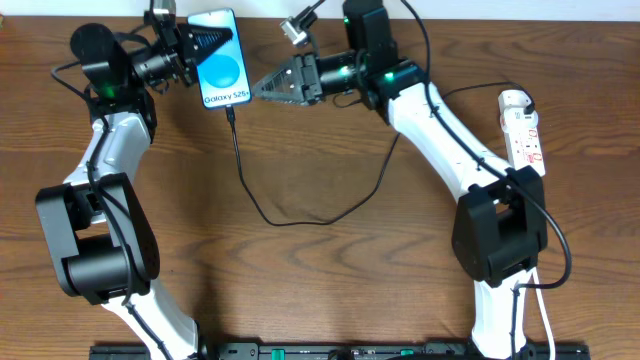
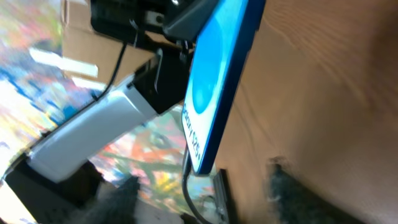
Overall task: Plug charger to phone and switch on socket
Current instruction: 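Lower the phone with the left gripper onto the table center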
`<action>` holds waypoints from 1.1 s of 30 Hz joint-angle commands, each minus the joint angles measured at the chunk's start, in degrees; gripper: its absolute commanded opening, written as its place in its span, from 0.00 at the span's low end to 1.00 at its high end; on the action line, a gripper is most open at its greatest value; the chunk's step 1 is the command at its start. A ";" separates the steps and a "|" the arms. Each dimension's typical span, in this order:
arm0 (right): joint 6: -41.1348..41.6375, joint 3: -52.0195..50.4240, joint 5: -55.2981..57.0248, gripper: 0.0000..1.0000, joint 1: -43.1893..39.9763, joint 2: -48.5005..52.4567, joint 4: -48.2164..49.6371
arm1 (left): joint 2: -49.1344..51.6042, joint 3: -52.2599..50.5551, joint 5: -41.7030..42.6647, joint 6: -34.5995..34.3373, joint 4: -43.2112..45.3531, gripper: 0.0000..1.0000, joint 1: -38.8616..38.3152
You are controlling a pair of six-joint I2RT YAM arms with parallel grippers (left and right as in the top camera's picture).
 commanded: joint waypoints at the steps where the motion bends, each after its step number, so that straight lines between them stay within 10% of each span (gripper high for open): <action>1: -4.00 0.66 -0.35 0.81 -2.62 0.00 -0.28 | -0.46 0.96 2.36 10.86 -5.05 0.07 -0.13; 11: -17.94 0.66 13.64 0.86 -7.17 0.00 -19.87 | -0.46 -0.26 -0.46 35.60 -32.72 0.07 -3.61; 20: -24.74 0.66 25.83 0.86 -7.19 0.00 -31.32 | -0.44 -0.90 -27.78 57.90 -60.48 0.07 -11.21; 33: -27.36 0.66 30.45 0.86 -7.19 0.00 -36.13 | 2.84 -0.90 -38.23 62.82 -60.46 0.07 -17.99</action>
